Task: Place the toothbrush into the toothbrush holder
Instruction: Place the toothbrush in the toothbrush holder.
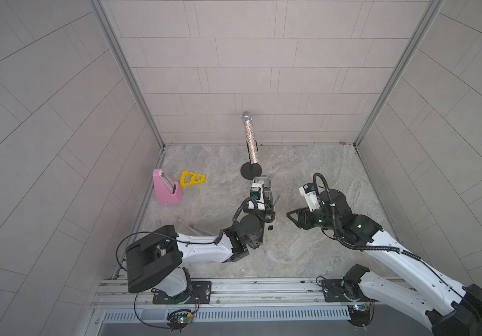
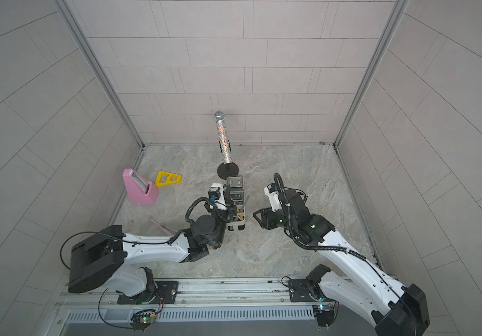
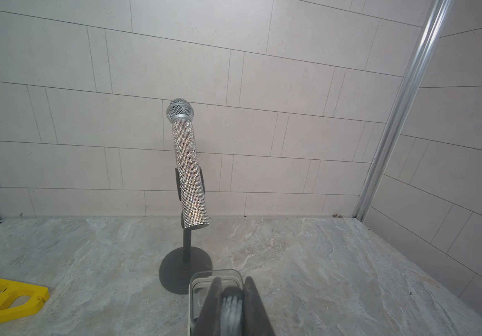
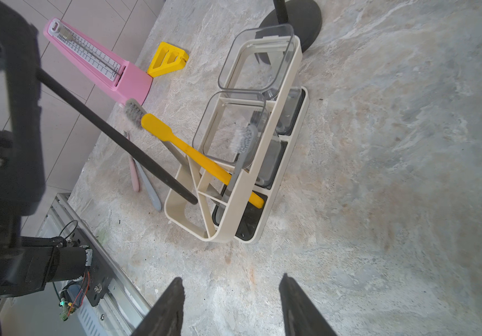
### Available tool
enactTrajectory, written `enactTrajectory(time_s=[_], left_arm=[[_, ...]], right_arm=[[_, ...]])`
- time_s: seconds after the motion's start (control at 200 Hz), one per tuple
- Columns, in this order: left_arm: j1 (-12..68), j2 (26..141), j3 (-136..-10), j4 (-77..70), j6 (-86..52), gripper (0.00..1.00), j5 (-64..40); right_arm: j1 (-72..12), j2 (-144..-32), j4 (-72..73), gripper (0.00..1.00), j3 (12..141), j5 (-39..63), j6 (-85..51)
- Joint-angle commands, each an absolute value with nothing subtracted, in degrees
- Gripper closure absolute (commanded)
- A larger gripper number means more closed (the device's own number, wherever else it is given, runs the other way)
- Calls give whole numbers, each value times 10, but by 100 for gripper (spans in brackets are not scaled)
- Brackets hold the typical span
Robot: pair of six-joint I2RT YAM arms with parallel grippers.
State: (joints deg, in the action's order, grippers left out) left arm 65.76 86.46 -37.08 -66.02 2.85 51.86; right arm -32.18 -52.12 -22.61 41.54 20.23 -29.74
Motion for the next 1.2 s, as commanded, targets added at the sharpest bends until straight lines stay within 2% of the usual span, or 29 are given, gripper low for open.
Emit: enactTrajectory(time_s=[0.0, 0.946, 1.196], left_arm=[[662, 884, -360, -737, 44, 92, 550], [674, 941, -342, -756, 4, 92, 586], [675, 946, -336, -757, -13, 87, 588]], right_arm=[[-320, -522, -208, 45, 408, 202, -306], [-320, -531, -198, 45, 401, 199, -305], [-320, -534, -196, 45, 399, 197, -305]])
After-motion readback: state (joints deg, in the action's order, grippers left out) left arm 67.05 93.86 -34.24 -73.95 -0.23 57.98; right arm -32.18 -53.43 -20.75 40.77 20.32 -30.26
